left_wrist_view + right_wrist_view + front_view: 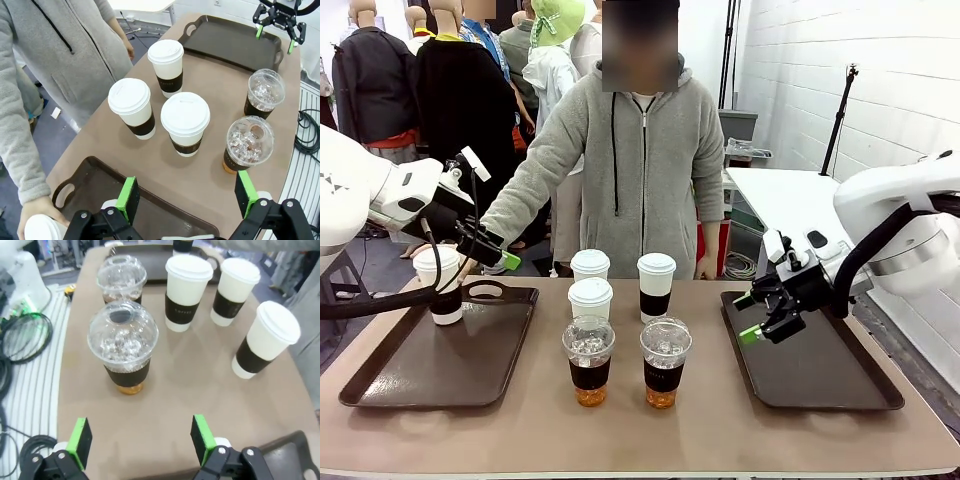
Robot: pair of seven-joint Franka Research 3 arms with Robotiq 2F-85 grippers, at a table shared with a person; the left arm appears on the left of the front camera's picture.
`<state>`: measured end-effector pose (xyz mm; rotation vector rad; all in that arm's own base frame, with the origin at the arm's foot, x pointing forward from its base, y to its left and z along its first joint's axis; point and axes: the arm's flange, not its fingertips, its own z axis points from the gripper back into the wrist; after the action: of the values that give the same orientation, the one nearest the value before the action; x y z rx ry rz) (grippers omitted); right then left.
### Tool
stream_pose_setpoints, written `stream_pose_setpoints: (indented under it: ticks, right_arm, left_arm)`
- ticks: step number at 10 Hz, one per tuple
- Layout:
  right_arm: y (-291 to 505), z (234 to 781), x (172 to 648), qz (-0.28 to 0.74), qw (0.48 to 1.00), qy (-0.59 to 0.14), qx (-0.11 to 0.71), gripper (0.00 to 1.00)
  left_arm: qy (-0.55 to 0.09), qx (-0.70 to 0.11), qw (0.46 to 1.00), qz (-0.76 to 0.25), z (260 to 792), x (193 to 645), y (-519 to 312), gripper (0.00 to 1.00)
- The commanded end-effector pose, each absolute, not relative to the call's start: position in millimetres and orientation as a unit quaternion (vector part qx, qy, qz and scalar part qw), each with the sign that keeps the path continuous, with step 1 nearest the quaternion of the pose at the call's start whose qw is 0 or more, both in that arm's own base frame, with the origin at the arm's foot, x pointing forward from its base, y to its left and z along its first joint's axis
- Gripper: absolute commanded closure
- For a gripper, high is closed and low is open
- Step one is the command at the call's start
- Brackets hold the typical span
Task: Distribute the coffee onto the tray.
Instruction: Pick up one iced Americano and place it on the right Handle tray.
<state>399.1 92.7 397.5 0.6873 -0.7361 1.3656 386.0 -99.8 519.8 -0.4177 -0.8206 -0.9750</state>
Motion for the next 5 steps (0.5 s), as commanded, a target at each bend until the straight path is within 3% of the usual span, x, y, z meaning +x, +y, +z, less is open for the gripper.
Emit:
stream_pose_setpoints:
  ticks: [1, 5]
  right_arm:
    - [99.2, 370.8, 405.8, 0.599, 0.644, -0.336, 0.338, 0.0]
    - [106.2, 329.1, 394.4, 0.591, 0.617, -0.371, 0.363, 0.0]
  left_arm:
    - [-0.385, -0.199, 0.775, -0.46, 516.6, 389.3, -98.2, 0.0]
    - [-0.385, -0.199, 0.775, -0.46, 516.6, 389.3, -98.2, 0.0]
